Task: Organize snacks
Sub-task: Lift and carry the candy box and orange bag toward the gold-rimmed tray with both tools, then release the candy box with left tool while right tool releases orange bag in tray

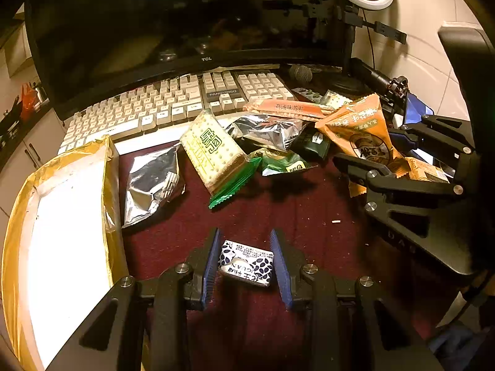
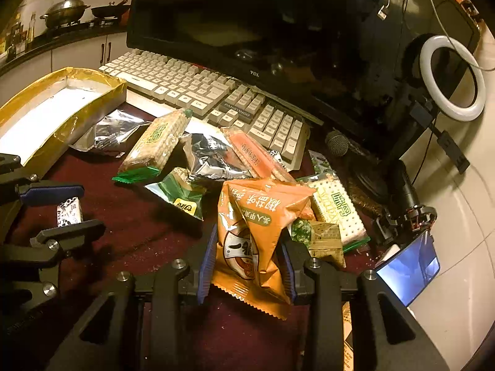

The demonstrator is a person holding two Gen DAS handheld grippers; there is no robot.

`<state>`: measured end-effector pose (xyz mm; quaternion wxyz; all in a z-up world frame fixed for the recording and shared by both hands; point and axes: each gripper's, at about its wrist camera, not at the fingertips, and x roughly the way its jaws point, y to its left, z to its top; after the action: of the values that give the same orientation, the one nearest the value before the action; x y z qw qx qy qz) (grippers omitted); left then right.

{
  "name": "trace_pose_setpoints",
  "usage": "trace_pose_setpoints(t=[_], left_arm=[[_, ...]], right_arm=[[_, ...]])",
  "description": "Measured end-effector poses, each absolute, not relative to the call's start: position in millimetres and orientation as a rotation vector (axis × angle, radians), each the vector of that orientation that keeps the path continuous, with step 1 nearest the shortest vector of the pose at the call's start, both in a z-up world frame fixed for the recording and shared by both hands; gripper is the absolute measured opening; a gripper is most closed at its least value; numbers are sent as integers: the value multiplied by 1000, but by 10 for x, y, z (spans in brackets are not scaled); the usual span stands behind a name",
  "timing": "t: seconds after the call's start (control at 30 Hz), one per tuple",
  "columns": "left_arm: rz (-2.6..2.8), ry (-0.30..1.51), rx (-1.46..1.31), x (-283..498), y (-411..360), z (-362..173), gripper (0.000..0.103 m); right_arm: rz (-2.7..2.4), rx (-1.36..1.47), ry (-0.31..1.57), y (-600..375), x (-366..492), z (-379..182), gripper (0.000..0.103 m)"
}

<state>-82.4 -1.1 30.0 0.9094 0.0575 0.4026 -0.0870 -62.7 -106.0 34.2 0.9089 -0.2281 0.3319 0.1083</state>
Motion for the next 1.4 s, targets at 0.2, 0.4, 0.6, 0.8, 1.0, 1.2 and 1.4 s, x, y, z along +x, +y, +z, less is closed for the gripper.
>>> trace_pose_setpoints(t=[0.2, 0.4, 0.6, 0.8, 1.0, 1.2, 1.4], left_arm=[[-175, 824, 115, -835, 14, 316, 34], [-173, 814, 107, -851, 47, 345, 34], [-163, 794, 70, -873, 177, 458, 34], [-108, 760, 12, -908, 503, 609, 34], [-14, 744, -47, -956, 1000, 719, 34], [86, 746, -70, -994, 1472, 797, 35], [141, 805, -51, -784, 1826, 835, 35]], right_arm=[[204, -498, 653, -1025, -664, 356, 36], [210, -496, 646, -1020, -667, 388, 36], [284, -385, 665, -1112, -606, 584, 36], [446, -258, 683, -1063, -591, 806, 36], [646, -175, 743, -730, -534, 944, 36], [776, -164, 790, -216, -425, 1013, 36], [854, -163, 838, 361, -182, 1047, 36]])
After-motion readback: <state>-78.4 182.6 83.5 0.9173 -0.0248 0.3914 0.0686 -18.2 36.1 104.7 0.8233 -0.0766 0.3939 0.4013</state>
